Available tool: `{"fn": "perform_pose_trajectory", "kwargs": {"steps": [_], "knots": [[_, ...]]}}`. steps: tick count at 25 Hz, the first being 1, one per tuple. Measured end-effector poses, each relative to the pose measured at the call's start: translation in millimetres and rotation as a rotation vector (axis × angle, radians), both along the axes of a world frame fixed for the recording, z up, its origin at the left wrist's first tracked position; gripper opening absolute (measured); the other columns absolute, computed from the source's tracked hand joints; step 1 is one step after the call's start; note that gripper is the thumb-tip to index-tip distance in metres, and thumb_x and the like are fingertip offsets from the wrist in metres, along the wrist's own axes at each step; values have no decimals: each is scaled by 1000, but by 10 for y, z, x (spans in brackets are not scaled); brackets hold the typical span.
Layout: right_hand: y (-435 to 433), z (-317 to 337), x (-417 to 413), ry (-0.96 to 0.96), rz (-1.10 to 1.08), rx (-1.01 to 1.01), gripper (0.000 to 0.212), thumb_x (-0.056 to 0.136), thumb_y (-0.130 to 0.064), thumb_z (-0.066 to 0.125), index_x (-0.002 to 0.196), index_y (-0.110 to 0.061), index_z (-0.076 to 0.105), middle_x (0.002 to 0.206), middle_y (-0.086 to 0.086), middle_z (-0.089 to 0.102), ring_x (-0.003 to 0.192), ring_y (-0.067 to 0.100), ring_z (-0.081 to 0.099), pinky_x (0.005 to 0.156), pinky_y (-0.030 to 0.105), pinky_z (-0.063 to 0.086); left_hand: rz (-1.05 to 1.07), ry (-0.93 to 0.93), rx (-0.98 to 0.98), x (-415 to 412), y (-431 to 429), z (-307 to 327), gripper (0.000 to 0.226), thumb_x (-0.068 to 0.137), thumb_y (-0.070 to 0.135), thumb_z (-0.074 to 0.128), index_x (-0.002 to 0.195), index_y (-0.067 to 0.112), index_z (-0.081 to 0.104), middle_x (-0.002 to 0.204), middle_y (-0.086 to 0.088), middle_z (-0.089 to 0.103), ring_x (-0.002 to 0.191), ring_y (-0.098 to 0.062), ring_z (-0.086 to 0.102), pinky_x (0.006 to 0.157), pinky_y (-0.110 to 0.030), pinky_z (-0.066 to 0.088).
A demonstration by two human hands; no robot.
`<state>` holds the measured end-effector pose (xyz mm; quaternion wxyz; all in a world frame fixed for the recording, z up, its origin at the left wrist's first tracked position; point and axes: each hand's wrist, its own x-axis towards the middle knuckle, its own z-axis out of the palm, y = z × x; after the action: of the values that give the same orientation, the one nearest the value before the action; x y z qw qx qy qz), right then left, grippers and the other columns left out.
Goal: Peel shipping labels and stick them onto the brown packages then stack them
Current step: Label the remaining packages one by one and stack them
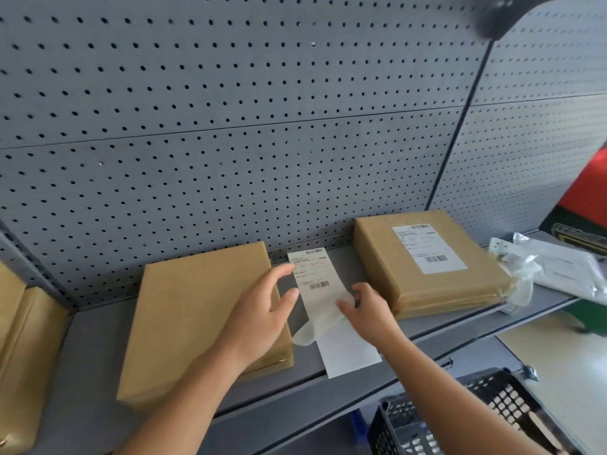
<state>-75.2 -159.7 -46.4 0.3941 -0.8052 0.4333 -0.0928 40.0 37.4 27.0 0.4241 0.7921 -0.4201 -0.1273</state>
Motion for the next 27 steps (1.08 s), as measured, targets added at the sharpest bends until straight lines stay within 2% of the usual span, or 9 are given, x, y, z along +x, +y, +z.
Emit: {"fn": "perform_pose_trajectory", "kwargs": {"steps": [5,9,12,14,17,20,22,24,27], "knots": [[-2,-38,88,-132,-91,145,45,93,-22,68,134,-14,50,123,2,63,105,19,62,82,29,51,-91,109,4,-46,-459,-184,30,103,28,55,132,30,60,134,14,63,125,-2,57,109,-27,46],[-109,153,39,-358,-163,312,34,91,-6,67,123,-13,59,94,2,67,82,16,67,70,28,55,-2,110,12,-1,-554,-276,22,102,23,56,121,23,67,116,12,70,105,3,63,85,-9,49],[-155,438,-34,-607,-106,504,31,92,3,64,120,-9,62,85,3,67,84,20,67,88,43,56,66,166,-32,30,-584,-328,19,102,25,57,117,22,67,106,7,70,99,-9,66,87,-29,56],[-156,608,-60,-749,-46,617,31,92,5,62,121,-7,62,84,3,69,86,21,67,87,42,55,99,256,-103,29,-601,-338,19,102,29,58,117,20,63,103,1,69,96,-18,68,89,-43,57],[-91,789,-77,-848,42,686,32,93,7,58,121,-7,61,81,-1,71,84,19,66,82,36,55,159,411,-204,34,-616,-283,21,102,31,58,116,16,59,105,-11,69,92,-25,71,84,-41,61],[2,829,-108,-866,107,732,34,94,7,57,124,-8,59,83,0,70,85,19,67,80,35,55,157,581,-263,67,-600,-217,22,101,31,59,120,19,57,108,-6,74,99,-18,73,82,-34,62],[57,763,-143,-844,122,743,38,93,6,60,128,-9,57,92,9,68,92,24,67,82,37,56,146,678,-303,84,-573,-156,23,101,19,61,123,17,56,107,-2,75,92,-9,74,73,-25,61],[98,666,-183,-782,137,711,42,92,5,63,130,-11,57,105,22,65,99,31,67,86,41,57,145,722,-327,124,-551,-133,27,100,10,61,125,16,55,107,-3,76,88,-8,74,68,-22,59],[122,537,-247,-633,161,669,54,85,-3,71,134,-19,55,118,20,69,108,33,68,94,48,57,153,730,-349,169,-520,-146,30,97,4,62,124,16,56,99,-1,78,81,-8,74,66,-22,59]]}}
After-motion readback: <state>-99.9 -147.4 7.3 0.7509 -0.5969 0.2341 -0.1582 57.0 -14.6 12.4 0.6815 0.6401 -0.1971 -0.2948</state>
